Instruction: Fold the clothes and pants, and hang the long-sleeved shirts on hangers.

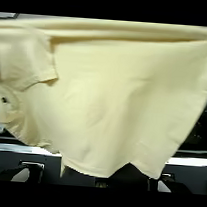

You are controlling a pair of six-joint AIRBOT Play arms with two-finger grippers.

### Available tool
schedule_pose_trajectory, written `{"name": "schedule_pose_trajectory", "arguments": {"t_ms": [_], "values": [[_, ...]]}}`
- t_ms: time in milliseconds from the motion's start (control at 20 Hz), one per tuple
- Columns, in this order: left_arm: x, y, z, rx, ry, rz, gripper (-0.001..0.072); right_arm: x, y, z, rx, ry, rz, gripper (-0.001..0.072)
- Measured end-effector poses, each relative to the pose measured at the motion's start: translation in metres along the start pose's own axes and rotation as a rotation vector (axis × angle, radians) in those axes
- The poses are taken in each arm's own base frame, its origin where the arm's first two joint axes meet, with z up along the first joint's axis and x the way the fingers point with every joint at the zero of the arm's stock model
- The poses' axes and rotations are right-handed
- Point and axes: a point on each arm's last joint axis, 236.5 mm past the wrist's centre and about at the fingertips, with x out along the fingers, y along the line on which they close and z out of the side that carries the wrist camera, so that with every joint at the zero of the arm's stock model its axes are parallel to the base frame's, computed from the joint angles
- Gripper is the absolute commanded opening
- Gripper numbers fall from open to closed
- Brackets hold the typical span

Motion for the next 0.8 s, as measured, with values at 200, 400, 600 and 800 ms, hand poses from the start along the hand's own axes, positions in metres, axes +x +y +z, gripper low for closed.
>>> {"name": "schedule_pose_trajectory", "arguments": {"t_ms": [200, 400, 600, 800], "values": [[0.141, 0.014, -0.079, 0.007, 0.333, -0.062, 0.0014, 0.134, -0.037, -0.055, 0.027, 0.321, -0.076, 0.0029], [0.263, 0.021, -0.155, 0.004, 0.506, -0.091, 0.0014, 0.247, -0.064, -0.111, 0.054, 0.504, -0.099, 0.0029], [0.346, 0.022, -0.179, 0.006, 0.482, -0.101, 0.0014, 0.329, -0.083, -0.141, 0.077, 0.508, -0.101, 0.0029], [0.385, 0.021, -0.178, 0.009, 0.417, -0.101, 0.0014, 0.367, -0.088, -0.14, 0.071, 0.435, -0.085, 0.0029]]}}
